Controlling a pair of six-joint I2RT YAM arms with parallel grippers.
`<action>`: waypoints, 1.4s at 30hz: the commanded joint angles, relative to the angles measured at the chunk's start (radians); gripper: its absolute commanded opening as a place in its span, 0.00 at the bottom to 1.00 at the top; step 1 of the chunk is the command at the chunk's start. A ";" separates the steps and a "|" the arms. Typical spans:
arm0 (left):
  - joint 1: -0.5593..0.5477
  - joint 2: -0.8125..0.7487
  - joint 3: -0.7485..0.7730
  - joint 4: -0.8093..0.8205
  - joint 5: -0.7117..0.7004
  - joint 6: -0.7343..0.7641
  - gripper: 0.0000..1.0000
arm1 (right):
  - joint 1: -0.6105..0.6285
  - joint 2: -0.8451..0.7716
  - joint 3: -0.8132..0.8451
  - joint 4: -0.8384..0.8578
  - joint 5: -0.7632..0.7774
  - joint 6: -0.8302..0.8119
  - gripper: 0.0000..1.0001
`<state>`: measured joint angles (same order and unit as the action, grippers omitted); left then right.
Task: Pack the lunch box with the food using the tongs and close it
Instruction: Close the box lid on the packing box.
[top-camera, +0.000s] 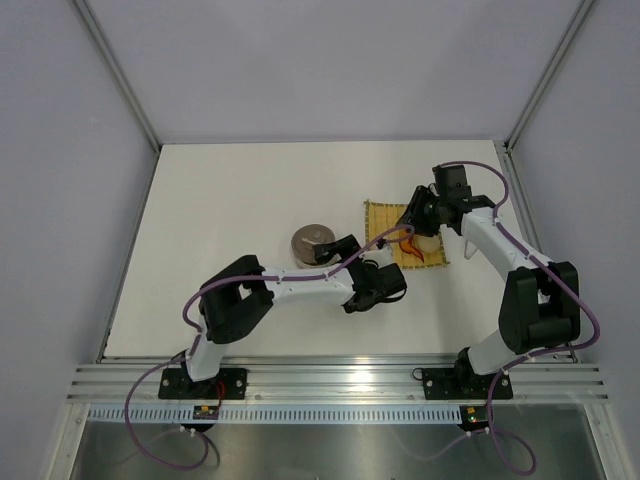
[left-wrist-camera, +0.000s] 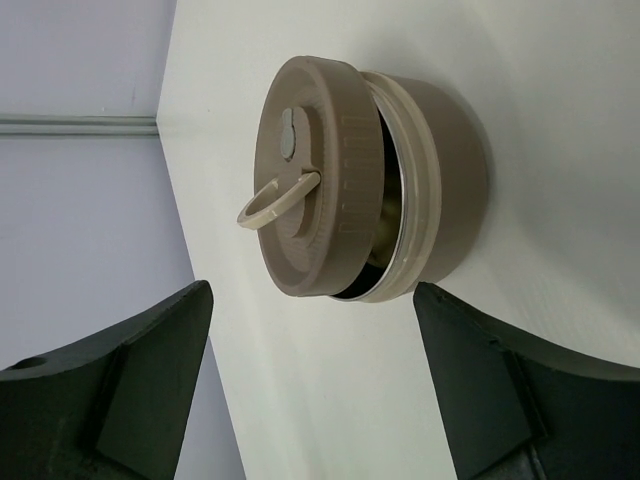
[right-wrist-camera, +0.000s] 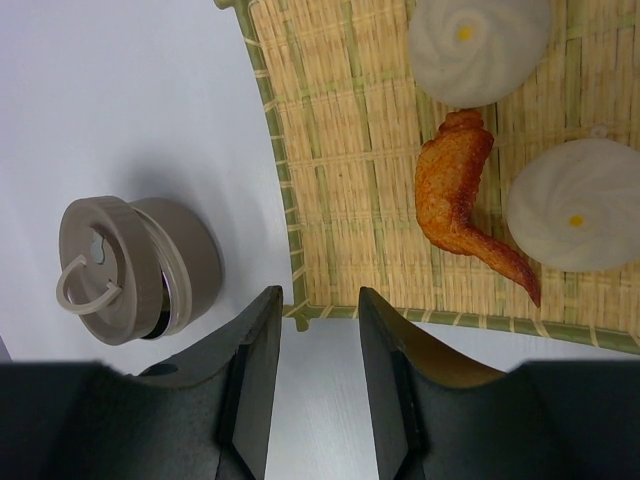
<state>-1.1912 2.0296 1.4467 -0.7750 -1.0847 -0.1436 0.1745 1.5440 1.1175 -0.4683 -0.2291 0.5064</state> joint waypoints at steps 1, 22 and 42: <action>-0.004 -0.123 0.061 -0.027 0.032 -0.060 0.87 | -0.003 -0.012 0.036 -0.001 -0.004 -0.037 0.44; 0.557 -0.747 -0.186 0.011 0.669 -0.307 0.91 | 0.540 0.142 0.389 -0.168 0.373 -0.485 0.65; 0.777 -0.879 -0.330 0.063 0.802 -0.429 0.92 | 0.726 0.403 0.579 -0.159 0.399 -0.638 0.61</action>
<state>-0.4232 1.1637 1.1301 -0.7547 -0.3202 -0.5560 0.8848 1.9427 1.6501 -0.6338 0.1730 -0.0986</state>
